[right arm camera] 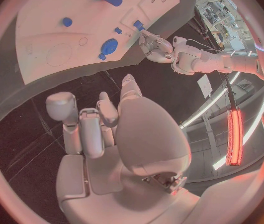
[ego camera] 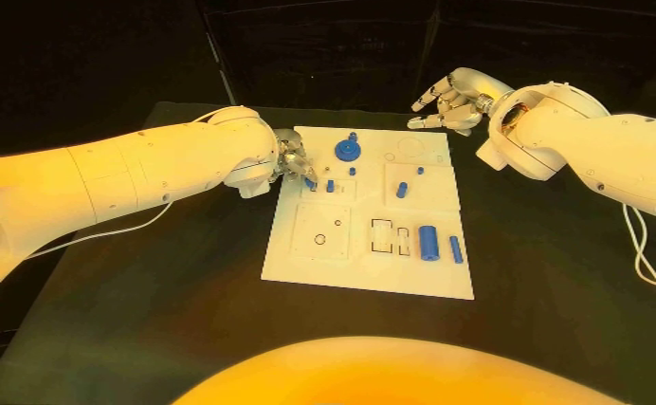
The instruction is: Assemble the parts on the task board
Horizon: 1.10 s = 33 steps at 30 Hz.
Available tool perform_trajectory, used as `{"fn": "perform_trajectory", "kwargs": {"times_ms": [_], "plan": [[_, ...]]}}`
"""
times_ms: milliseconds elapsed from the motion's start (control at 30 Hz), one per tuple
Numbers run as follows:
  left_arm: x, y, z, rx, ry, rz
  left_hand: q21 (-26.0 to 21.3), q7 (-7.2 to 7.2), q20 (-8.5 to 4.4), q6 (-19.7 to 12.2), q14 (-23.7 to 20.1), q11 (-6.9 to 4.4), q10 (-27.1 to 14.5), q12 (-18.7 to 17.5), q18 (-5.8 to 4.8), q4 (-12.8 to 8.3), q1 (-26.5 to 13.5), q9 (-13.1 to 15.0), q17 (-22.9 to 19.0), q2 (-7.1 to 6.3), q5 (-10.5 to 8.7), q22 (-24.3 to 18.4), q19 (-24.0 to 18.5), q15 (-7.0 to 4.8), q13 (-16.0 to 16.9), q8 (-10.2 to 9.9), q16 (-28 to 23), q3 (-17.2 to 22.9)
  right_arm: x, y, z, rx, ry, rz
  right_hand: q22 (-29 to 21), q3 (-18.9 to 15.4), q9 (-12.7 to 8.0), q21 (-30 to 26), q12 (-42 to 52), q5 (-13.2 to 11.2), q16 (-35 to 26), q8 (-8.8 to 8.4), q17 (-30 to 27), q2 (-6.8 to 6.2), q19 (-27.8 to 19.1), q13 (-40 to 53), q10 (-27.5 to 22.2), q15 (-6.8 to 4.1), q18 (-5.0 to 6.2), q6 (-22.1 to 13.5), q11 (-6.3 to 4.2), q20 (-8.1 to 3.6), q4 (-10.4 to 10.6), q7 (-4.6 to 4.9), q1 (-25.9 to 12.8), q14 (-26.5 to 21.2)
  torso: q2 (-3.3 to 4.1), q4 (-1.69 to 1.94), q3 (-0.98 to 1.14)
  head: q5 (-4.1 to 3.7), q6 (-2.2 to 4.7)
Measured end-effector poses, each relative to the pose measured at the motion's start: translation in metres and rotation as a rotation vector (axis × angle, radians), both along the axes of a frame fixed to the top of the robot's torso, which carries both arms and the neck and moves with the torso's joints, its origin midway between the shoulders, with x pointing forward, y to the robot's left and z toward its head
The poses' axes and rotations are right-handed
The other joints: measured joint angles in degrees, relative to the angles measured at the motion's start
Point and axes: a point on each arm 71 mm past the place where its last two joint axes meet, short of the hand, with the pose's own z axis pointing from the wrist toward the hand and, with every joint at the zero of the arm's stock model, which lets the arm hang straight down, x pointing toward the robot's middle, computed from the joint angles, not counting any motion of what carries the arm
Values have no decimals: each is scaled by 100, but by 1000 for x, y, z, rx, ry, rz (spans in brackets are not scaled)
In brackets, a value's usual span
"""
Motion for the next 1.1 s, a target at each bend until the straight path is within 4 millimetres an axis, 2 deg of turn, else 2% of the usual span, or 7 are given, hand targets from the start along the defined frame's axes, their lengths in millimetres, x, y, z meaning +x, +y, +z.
{"fn": "perform_trajectory", "kwargs": {"times_ms": [500,1033,1100], "plan": [[-1,-3,-1,2,3,-9,0,-22,0,-19,0,-21,39,0,0,1,-21,0,0,-21,-7,-1,0,0,0,37,0,29,0,1,0,1,-1,4,1,0,0,1,0,35,0,0,-1,0,0,1,0,0,0,0,0,0,0,0,0,0,-2,0,2,-43,-24],[-2,-4,-2,10,20,-24,0,-22,0,-19,-21,-31,51,0,0,1,-20,0,0,-20,0,2,0,-20,1,36,0,29,0,2,0,2,-1,6,1,0,0,2,0,34,0,0,-1,0,0,1,1,0,0,0,0,0,0,0,0,0,-2,5,-1,-26,-53],[-2,-5,-3,13,24,-26,0,-22,0,-18,-21,-37,59,0,1,1,-20,70,0,-20,0,2,0,-20,1,36,0,29,0,2,0,2,-1,6,1,0,0,2,0,34,0,0,-1,0,0,1,1,0,0,0,0,0,0,0,0,0,-2,5,-1,-23,-55]]}}
